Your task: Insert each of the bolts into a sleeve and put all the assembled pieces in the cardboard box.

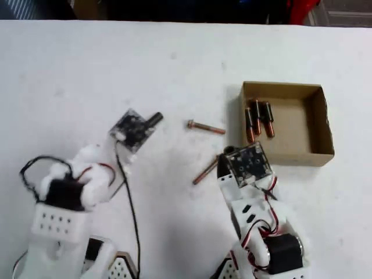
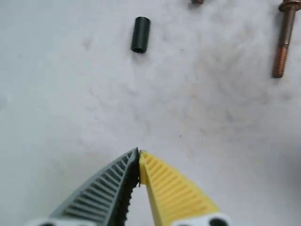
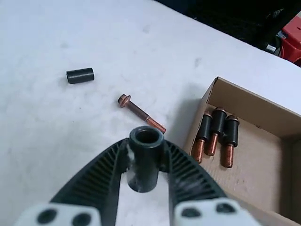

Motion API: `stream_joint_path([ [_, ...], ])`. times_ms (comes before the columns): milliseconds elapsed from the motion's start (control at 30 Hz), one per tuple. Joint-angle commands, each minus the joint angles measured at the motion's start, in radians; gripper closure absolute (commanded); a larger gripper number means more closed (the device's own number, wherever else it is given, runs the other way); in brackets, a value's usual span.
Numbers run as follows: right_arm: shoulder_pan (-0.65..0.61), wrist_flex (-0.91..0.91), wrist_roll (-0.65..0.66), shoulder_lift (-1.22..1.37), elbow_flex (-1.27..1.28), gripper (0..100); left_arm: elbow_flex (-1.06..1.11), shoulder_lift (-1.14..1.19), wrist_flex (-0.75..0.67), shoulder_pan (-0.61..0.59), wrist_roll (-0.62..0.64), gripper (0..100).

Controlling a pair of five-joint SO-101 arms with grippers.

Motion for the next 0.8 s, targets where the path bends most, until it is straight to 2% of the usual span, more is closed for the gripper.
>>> stream_joint_path([
  [0,0.067,-0.028,-0.032,-0.079,-0.005,98.1,-0.118,0.142,-0.008,0.124,0.046,98],
  [167,0.188,-0.021,-0.041,-0.097,-0.003,98.1,-0.236,0.343,-0.008,0.225,0.046,98],
  [433,0.265,0.068,-0.041,-0.101,-0.002,98.1,-0.427,0.743,-0.087,0.355,0.046,98],
  [667,0.394,0.065,-0.041,-0.102,0.028,98.1,-0.644,1.056,-0.084,0.429,0.048,98],
  [767,0.404,0.065,-0.041,-0.102,0.052,98.1,-0.740,1.167,-0.084,0.456,0.069,98],
])
